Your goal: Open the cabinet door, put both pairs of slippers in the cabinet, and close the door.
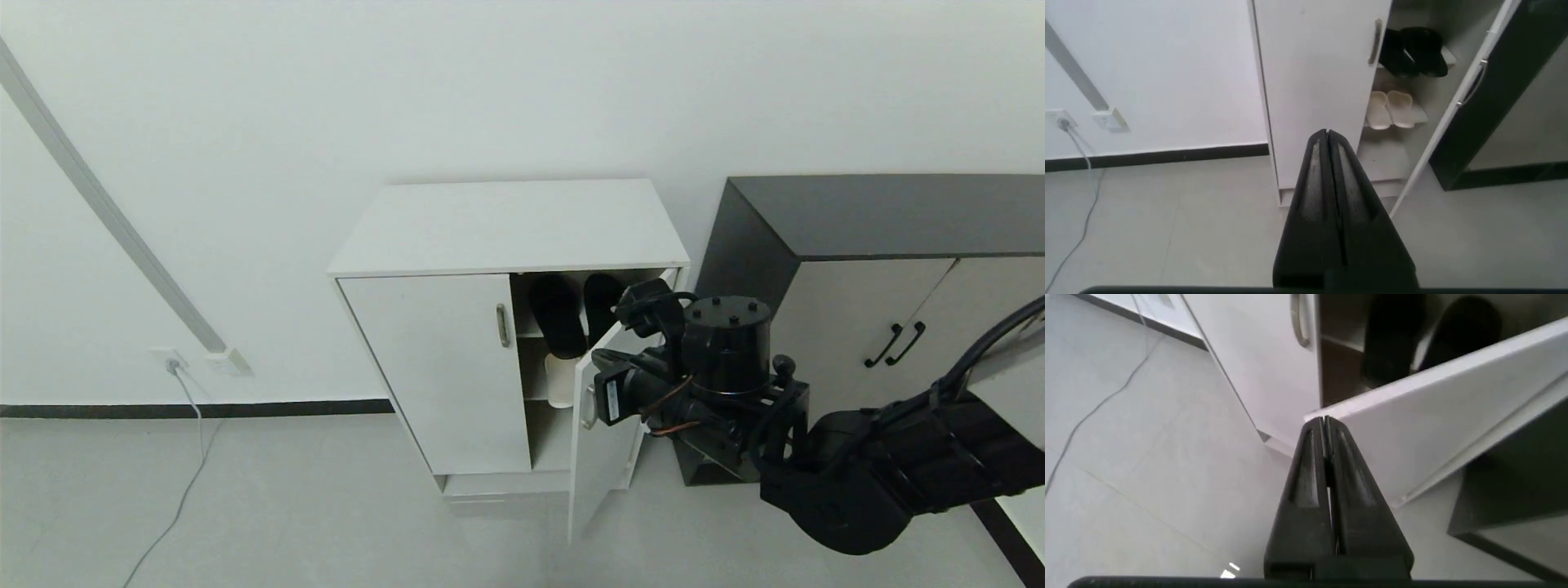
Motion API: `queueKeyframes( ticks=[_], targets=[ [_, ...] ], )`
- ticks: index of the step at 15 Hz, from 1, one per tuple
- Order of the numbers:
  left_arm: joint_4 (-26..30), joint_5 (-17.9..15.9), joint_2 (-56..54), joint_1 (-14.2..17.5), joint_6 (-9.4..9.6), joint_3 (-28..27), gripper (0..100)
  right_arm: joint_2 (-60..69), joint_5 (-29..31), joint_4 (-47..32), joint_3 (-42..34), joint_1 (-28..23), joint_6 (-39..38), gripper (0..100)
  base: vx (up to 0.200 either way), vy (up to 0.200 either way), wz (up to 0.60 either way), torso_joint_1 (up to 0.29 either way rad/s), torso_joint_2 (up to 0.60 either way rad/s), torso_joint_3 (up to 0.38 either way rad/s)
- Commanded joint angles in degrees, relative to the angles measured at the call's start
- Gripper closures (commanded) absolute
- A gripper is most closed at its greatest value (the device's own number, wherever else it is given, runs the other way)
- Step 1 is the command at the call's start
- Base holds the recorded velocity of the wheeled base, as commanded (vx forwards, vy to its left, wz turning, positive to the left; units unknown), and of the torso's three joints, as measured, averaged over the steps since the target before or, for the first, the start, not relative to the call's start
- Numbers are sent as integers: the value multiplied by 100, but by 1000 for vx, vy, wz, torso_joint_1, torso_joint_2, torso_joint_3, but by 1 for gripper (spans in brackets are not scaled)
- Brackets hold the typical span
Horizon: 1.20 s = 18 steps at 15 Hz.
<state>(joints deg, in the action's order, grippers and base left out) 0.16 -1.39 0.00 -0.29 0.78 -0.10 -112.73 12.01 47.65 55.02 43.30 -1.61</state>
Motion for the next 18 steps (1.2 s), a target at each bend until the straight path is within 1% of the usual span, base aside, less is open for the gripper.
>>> queueKeyframes(
  ticks=[1, 4, 7, 10, 14, 18],
  targets=[
    [2, -2, 0, 3, 1, 1, 100, 198, 38, -37, -281, -76, 3, 100, 0, 0, 0, 0, 0, 0],
    [2, -2, 0, 3, 1, 1, 100, 383, 118, -46, -914, -111, 3, 100, 0, 0, 0, 0, 0, 0],
    [2, -2, 0, 3, 1, 1, 100, 497, 205, 42, -1494, -111, -50, 100, 200, 0, 0, -7, 1, 4],
    [2, -2, 0, 3, 1, 1, 100, 497, 214, 350, -1898, -103, -15, 100, 200, 0, 0, 7, -1, 4],
    [2, -2, 0, 3, 1, 1, 100, 269, 179, 429, -1898, -103, -41, 100, 0, 0, 0, 0, 0, 0],
    [2, -2, 0, 3, 1, 1, 100, -241, 170, 649, -1520, -111, -50, 100, 0, 0, 0, 0, 0, 0]
  ],
)
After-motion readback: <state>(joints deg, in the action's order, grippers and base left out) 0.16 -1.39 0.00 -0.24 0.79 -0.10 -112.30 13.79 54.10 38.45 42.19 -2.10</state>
